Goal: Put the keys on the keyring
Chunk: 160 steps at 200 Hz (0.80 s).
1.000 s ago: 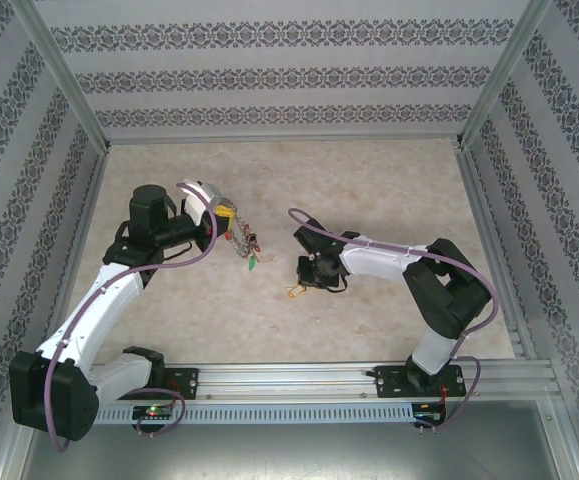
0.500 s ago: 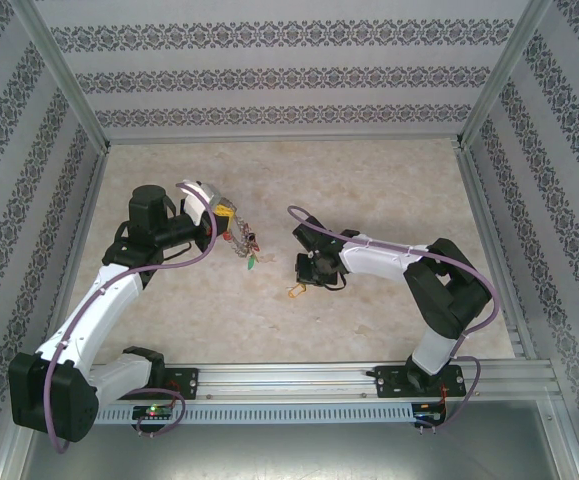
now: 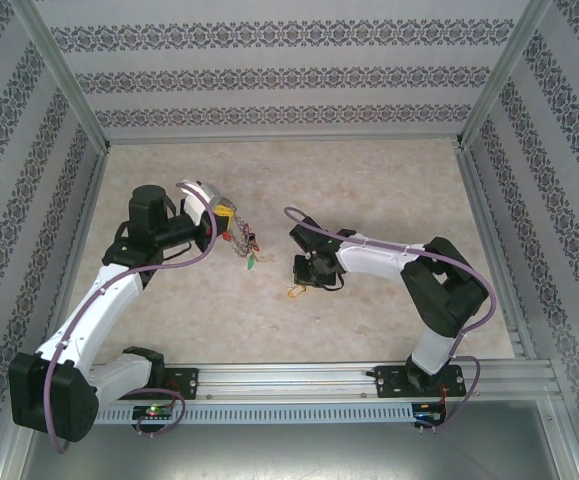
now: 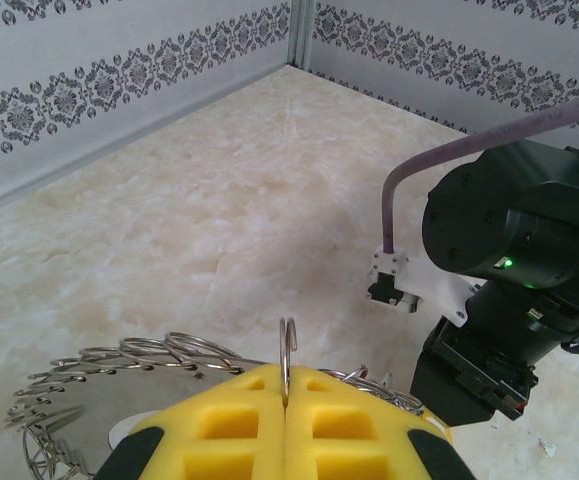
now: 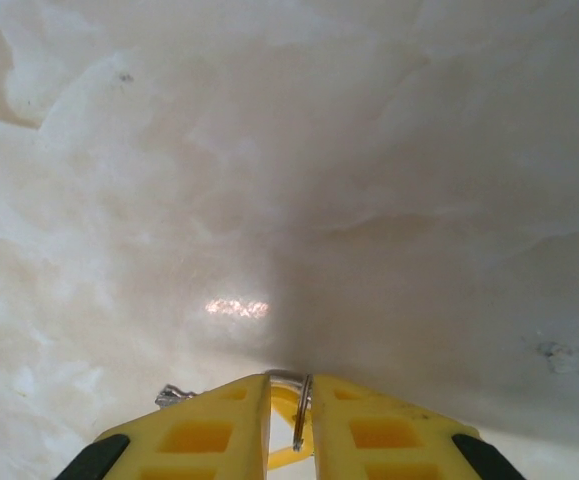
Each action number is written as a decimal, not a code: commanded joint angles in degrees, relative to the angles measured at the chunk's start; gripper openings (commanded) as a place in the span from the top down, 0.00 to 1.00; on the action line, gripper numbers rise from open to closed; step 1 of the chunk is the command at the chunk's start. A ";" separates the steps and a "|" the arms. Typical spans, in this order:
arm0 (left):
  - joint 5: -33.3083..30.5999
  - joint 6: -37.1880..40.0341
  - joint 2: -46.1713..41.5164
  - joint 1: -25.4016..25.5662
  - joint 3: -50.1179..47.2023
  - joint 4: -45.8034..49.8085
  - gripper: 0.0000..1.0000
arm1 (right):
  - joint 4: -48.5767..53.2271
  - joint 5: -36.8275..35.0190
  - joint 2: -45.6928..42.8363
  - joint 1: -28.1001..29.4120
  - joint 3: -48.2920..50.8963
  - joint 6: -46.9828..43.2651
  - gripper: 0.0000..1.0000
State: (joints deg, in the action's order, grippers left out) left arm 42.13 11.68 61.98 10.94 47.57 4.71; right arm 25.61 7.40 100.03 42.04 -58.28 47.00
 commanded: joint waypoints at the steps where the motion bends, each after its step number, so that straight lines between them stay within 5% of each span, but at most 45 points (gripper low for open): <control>1: 0.76 -0.39 -0.81 0.77 0.52 -2.81 1.00 | 1.90 -0.28 0.74 0.64 -0.97 0.09 0.81; 89: 0.68 -0.18 -0.91 0.83 0.42 -2.51 1.00 | 3.16 -2.30 -0.10 0.78 -0.61 -1.13 0.89; 160: 0.75 -0.11 -0.80 0.91 0.25 -2.51 1.00 | 3.06 -2.83 0.76 0.75 -1.53 -1.30 0.86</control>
State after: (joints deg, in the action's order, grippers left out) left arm 42.15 11.68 61.98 10.94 47.57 4.73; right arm 27.42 6.26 100.03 42.26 -58.41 46.28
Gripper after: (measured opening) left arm 0.057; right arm 0.141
